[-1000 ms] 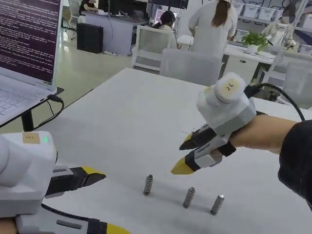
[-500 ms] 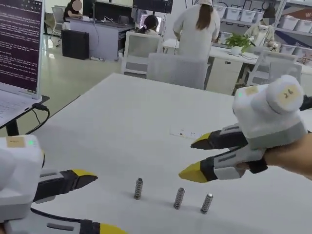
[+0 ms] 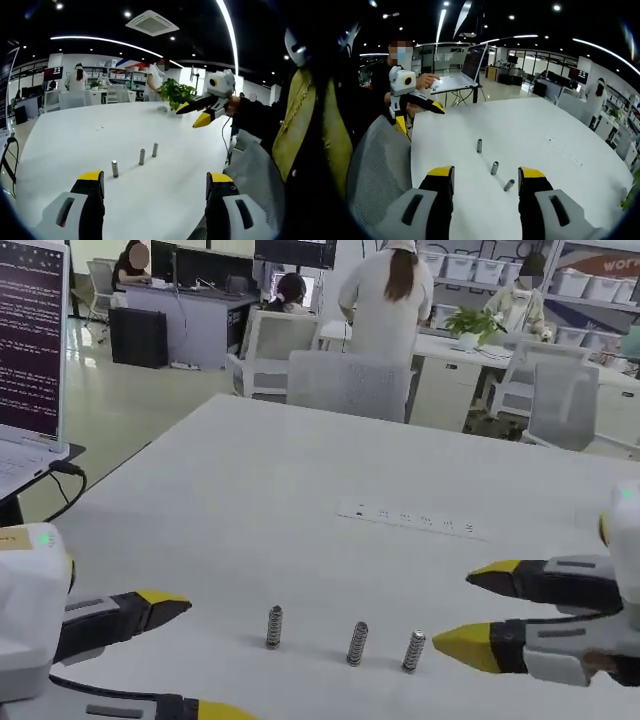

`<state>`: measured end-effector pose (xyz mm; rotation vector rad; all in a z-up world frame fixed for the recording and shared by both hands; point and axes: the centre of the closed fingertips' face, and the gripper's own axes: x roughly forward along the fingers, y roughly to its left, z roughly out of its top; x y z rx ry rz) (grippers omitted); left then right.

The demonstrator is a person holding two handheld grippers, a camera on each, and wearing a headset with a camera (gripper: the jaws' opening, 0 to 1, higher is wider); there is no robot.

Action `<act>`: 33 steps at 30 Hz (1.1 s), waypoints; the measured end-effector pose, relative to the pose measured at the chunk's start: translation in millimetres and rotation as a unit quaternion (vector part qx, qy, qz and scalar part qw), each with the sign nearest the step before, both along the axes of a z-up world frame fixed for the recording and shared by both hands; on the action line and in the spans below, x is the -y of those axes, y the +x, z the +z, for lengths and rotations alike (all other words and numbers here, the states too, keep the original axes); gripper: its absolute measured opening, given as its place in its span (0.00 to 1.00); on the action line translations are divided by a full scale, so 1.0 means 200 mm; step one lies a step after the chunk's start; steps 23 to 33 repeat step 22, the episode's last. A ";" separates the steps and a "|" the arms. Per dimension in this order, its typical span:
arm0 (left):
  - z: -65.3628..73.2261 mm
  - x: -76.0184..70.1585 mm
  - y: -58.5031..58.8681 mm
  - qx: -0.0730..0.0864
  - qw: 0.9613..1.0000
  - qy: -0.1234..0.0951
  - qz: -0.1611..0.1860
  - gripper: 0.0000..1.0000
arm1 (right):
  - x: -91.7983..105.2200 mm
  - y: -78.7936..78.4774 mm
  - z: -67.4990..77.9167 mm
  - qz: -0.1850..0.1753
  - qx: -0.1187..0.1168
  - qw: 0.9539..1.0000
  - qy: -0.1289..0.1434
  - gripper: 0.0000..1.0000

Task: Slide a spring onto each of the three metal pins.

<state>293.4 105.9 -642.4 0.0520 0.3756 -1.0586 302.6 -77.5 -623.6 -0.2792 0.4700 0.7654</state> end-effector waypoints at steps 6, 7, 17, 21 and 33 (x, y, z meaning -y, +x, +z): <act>-0.01 -0.01 -0.01 -0.001 1.000 0.004 0.002 0.82 | 0.09 -0.09 -0.09 -0.035 -0.017 0.999 0.017 0.57; -0.01 -0.01 -0.01 -0.002 1.000 0.003 0.002 0.82 | 0.11 -0.11 -0.10 -0.041 -0.019 0.999 0.020 0.57; -0.04 0.00 -0.02 -0.006 1.000 0.003 0.008 0.83 | 0.16 -0.19 -0.17 -0.077 -0.019 0.996 0.039 0.63; -0.05 -0.01 -0.02 -0.009 1.000 0.001 0.010 0.83 | 0.15 -0.22 -0.19 -0.079 -0.019 0.996 0.048 0.67; -0.05 -0.01 -0.02 -0.010 1.000 0.001 0.011 0.83 | 0.14 -0.23 -0.21 -0.081 -0.022 0.995 0.048 0.67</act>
